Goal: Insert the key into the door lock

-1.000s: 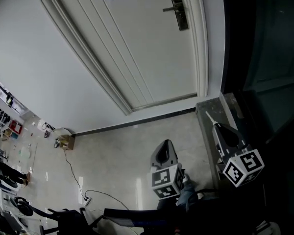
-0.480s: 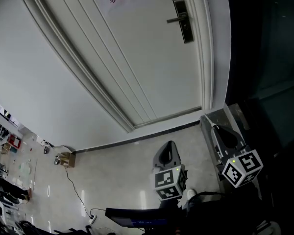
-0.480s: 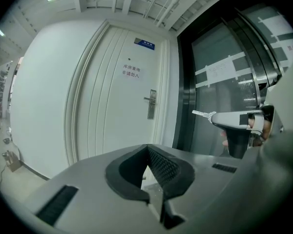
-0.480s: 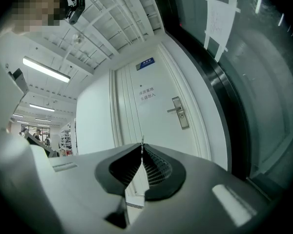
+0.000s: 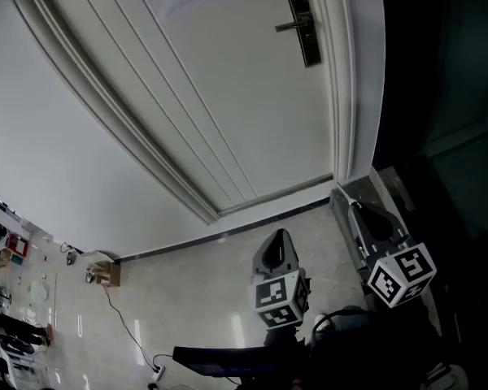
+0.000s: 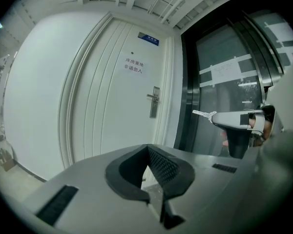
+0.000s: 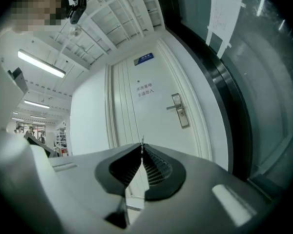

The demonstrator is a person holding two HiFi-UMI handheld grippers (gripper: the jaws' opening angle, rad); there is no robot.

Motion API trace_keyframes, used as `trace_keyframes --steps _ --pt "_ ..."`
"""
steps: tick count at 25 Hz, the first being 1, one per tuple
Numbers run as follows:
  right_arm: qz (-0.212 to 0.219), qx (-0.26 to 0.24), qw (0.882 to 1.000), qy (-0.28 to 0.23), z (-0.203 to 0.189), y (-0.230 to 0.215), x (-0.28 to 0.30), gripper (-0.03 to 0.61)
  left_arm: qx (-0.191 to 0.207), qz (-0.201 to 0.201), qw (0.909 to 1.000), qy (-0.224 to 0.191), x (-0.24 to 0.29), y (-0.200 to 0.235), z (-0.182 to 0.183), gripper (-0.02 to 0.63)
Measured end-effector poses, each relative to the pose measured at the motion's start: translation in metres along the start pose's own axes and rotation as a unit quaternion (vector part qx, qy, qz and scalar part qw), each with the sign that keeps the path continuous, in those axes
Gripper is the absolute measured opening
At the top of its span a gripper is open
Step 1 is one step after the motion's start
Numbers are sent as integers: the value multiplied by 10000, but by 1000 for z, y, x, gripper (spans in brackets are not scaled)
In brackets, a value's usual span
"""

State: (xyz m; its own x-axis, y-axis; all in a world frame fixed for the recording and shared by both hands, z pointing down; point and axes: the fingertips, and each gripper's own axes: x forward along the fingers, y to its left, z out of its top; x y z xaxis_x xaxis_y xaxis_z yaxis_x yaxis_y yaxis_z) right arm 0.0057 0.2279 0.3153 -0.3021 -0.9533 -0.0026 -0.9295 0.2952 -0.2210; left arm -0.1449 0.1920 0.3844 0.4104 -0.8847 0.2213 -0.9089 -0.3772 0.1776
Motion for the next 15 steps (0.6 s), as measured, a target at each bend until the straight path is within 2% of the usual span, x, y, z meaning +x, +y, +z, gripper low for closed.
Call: trace_keyframes --steps 9,15 --pt "-18 13 9999 141 -11 -25 44 12 -156 16 9997 159 49 13 -8 2" --pt "73 -55 9999 84 -6 -61 109 12 -56 181 9998 57 117 31 13 2"
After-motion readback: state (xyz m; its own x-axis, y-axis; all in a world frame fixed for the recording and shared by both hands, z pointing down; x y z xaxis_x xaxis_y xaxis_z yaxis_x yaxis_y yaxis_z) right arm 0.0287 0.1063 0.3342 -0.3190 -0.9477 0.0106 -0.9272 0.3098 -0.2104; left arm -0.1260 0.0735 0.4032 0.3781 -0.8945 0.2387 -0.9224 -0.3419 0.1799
